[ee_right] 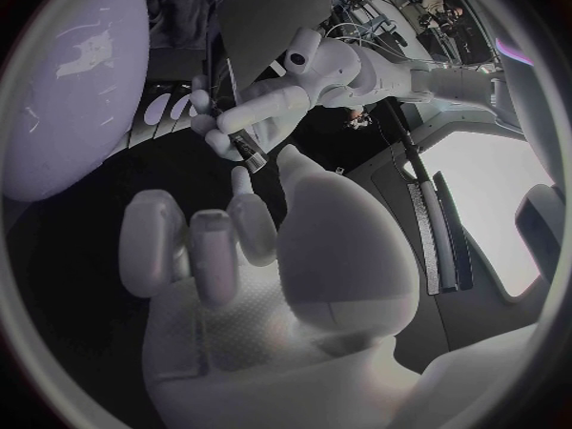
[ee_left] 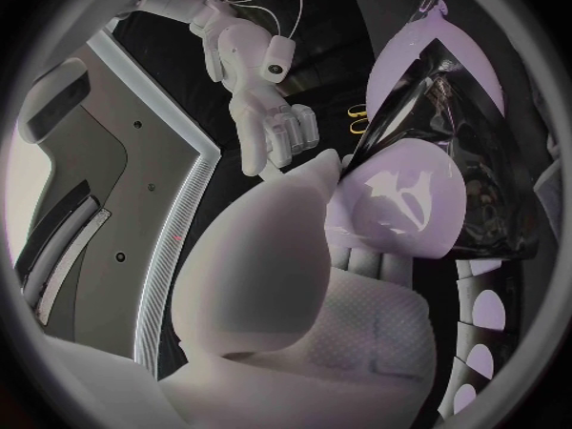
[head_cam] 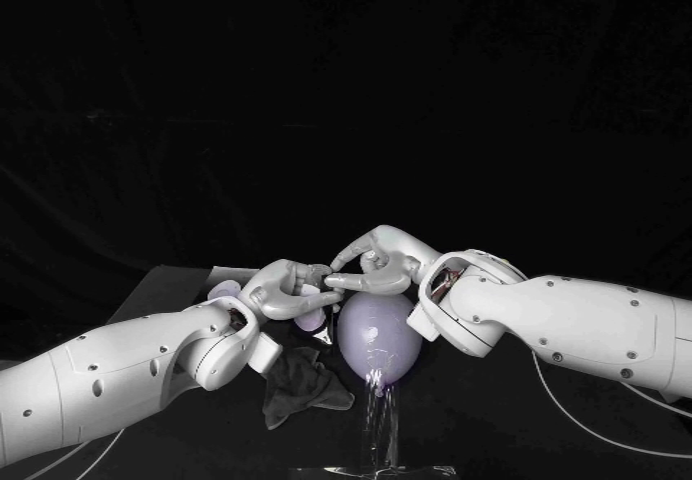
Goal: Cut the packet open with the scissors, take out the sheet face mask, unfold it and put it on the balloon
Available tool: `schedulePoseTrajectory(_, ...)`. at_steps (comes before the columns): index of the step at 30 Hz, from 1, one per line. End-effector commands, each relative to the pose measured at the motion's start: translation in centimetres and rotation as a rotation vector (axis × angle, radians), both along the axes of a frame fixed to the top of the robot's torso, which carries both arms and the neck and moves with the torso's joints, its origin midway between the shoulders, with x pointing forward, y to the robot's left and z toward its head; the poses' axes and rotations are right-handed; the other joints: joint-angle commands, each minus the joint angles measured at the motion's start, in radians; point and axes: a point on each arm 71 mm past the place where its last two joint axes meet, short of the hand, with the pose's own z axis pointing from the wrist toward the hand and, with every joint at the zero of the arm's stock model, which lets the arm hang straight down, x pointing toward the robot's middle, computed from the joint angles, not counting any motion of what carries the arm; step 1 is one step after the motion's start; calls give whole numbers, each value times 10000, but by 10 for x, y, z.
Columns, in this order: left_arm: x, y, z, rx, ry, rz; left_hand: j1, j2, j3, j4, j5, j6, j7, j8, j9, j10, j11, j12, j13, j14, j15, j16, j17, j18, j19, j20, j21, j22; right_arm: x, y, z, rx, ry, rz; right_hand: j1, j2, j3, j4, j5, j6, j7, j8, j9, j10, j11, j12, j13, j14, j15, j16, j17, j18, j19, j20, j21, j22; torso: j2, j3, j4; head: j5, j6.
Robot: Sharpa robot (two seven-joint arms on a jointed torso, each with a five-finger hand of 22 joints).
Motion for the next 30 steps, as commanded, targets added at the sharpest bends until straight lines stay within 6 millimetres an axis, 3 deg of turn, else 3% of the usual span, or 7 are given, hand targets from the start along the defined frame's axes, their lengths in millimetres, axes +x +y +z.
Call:
schedulePoseTrajectory(1, 0, -2, 5, 935, -1150, 73, -97, -7, 53, 6, 4, 94, 2, 64, -8, 54, 3, -40, -1, 57, 10, -39, 6, 28, -63, 10, 24, 8, 0, 1, 2, -187, -481, -141, 85, 77, -76, 12, -64, -9, -18, 18, 34, -51, 6, -4, 41, 684, 61, -5, 1090, -34, -39, 21, -25, 64, -1, 2, -6, 17, -5)
schedulePoseTrajectory(8, 1, -5, 5, 1451, -1610, 53, -157, -40, 152, -40, 4, 94, 6, 82, 6, 70, 3, -50, -1, 74, 8, -57, 45, 43, -122, 22, 129, 75, 0, 5, 1, -345, -497, -109, 63, 195, -228, 63, -61, 198, -93, 226, 136, 28, -54, 110, 145, 701, 21, 22, 1147, -41, 10, 10, 2, 125, -3, 17, -13, 16, 12)
schedulePoseTrajectory(21, 0, -13, 6, 1448, -1618, 19, -259, -93, 315, -127, 4, 103, 8, 117, 30, 111, -4, -50, 1, 116, -4, -80, 116, 72, -199, 39, 305, 182, 0, 12, -7, -1397, -609, 86, 758, 389, -322, -219, -98, 668, -314, 865, 473, 153, -252, 255, 291, 703, -146, 22, 1163, -74, 125, -137, 73, 268, 10, 5, -13, -1, -37)
schedulePoseTrajectory(26, 0, -14, 6, 1443, -1611, 34, -259, -93, 315, -127, 4, 103, 8, 117, 30, 111, -4, -50, 1, 116, -4, -80, 116, 72, -199, 39, 305, 182, -1, 12, -8, -1451, -695, -47, 1218, 771, -51, -395, -97, 940, -527, 1238, 667, 300, -437, 419, 430, 709, -293, 26, 1185, -117, 283, -249, 213, 446, 10, 6, -8, -6, -69)
schedulePoseTrajectory(30, 0, -15, 6, 1447, -1598, 39, -291, -109, 368, -158, 3, 107, 9, 128, 37, 127, -6, -49, 2, 132, -8, -86, 140, 80, -219, 43, 359, 214, 0, 11, -7, -1317, -800, -227, 1920, 1225, 568, -797, -92, 1128, -797, 1624, 893, 500, -670, 648, 626, 747, -497, 84, 1306, -177, 479, -429, 395, 670, 1, 8, -10, -5, -95)
